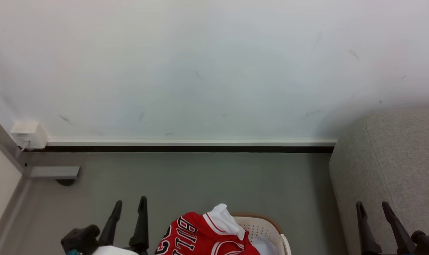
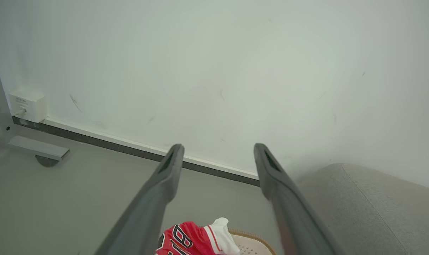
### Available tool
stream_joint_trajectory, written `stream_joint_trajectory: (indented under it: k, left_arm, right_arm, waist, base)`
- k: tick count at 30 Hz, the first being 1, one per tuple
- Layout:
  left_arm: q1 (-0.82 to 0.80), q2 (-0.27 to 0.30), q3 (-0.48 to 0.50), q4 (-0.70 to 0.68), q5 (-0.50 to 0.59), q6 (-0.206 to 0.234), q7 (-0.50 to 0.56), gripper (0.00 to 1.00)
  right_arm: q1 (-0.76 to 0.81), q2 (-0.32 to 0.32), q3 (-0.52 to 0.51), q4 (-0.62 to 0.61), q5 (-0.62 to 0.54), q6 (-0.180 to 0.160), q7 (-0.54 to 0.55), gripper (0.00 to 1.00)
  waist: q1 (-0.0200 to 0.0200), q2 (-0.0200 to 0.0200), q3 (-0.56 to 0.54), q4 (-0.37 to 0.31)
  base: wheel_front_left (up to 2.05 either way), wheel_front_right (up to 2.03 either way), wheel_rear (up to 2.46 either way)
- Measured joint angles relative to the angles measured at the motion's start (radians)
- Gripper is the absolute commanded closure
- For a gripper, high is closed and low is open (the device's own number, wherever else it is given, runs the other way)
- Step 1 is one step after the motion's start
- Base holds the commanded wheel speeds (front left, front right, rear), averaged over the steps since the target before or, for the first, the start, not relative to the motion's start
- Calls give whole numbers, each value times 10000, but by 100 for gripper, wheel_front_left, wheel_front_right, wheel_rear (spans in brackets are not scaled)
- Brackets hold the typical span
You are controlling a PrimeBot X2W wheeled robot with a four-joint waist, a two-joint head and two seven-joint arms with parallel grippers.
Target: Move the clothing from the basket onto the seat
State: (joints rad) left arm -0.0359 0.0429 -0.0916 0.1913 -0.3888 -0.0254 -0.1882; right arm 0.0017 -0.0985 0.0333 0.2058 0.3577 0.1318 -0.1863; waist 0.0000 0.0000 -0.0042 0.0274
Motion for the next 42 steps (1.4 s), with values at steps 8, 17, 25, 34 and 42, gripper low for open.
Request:
stream_joint_trajectory:
  k: [8,17,25,34,42]
  left_arm:
    - [47,6,92,102,815,-6,-163,0]
    - [105,12,100,211,1597,-92,-337,0]
    - [143,19,153,288,2132,-107,-502,0]
    - [196,31,109,472,2495,-259,-683,0]
    - [197,35,125,550,2658,-267,-757,0]
  right_arm:
    - [24,-13,2,132,-535,0,-178,0]
    - [67,27,-54,309,-759,0,-364,0]
    - [97,40,-134,454,-1091,0,-523,0]
    - [177,77,-165,598,-1379,0,-700,0]
    - [193,98,-173,805,-1522,0,-761,0]
  waist:
    - [0,0,-18,58]
    - [0,0,-68,97]
    - [0,0,-91,127]
    - [0,0,-135,163]
    - [0,0,-137,170]
  base:
    - [0,0,0]
    - [0,0,0]
    - [0,0,0]
    - [0,0,0]
    - [0,0,0]
